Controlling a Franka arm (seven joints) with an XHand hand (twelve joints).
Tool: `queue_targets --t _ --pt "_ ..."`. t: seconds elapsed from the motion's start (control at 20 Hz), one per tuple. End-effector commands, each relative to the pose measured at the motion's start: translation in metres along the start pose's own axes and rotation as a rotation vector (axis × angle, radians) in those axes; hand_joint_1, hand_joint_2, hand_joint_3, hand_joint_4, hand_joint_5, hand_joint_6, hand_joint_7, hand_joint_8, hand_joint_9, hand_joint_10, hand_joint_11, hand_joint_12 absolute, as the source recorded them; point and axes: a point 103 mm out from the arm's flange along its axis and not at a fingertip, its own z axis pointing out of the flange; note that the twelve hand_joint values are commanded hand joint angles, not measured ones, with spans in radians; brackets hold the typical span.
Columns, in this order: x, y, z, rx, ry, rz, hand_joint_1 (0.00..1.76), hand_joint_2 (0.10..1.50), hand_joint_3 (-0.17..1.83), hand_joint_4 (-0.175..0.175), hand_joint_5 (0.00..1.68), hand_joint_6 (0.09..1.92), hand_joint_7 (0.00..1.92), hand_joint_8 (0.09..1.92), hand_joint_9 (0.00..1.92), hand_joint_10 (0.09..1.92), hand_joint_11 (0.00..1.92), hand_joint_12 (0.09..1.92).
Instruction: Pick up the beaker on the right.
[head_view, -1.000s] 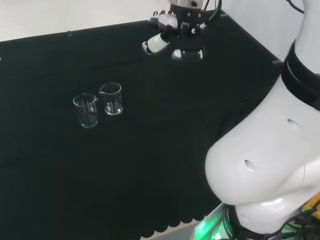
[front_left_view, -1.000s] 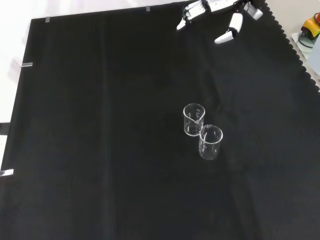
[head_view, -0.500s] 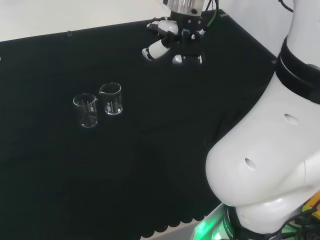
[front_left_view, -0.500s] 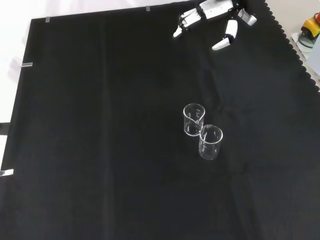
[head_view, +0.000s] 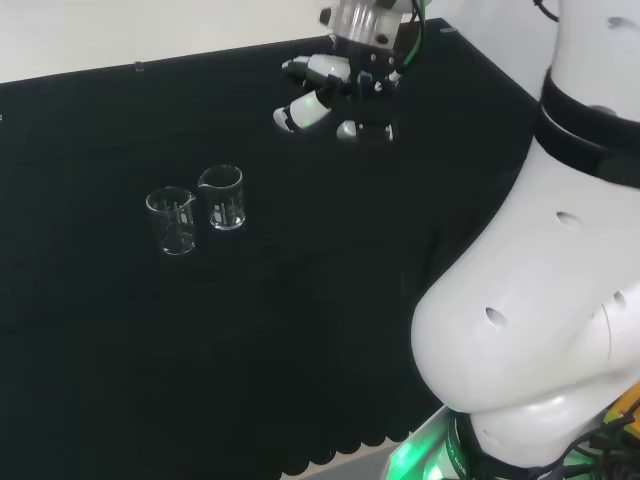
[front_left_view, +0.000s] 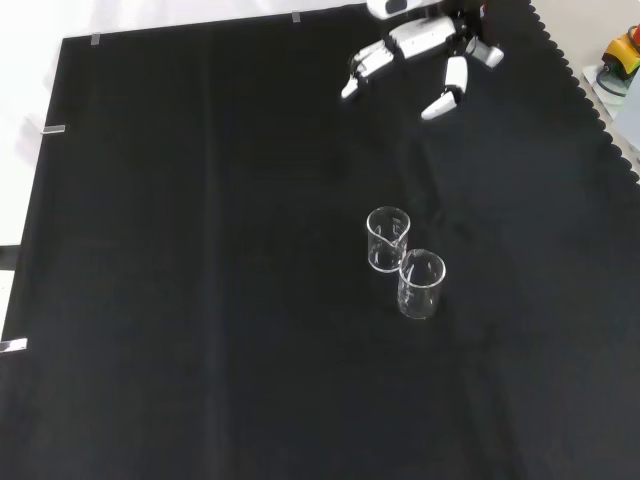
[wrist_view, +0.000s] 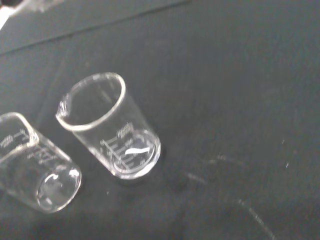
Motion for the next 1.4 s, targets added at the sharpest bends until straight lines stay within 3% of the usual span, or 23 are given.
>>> queue_targets --t 0.05,0.5,0.9,1.35,1.4 --pt "-0.013 0.017 0.024 0.029 0.096 -0.034 0.68 0.49 1.03 -0.031 0.19 0.09 0.12 0.54 0.25 0.61 0.00 1.15" --pt "-0.013 0.032 0.049 0.067 0.192 -0.121 0.75 0.42 1.05 -0.017 0.19 0.09 0.11 0.52 0.25 0.60 0.00 1.11" --pt "-0.010 0.042 0.073 0.085 0.318 -0.194 0.81 0.38 1.09 -0.010 0.17 0.09 0.12 0.51 0.31 0.61 0.02 1.36" --pt "-0.004 0.047 0.091 0.101 0.369 -0.252 0.83 0.37 1.11 -0.005 0.17 0.09 0.13 0.51 0.31 0.61 0.02 1.36" --pt "0.003 0.049 0.099 0.209 0.213 -0.238 0.83 0.37 1.11 -0.006 0.17 0.09 0.13 0.51 0.31 0.61 0.02 1.36"
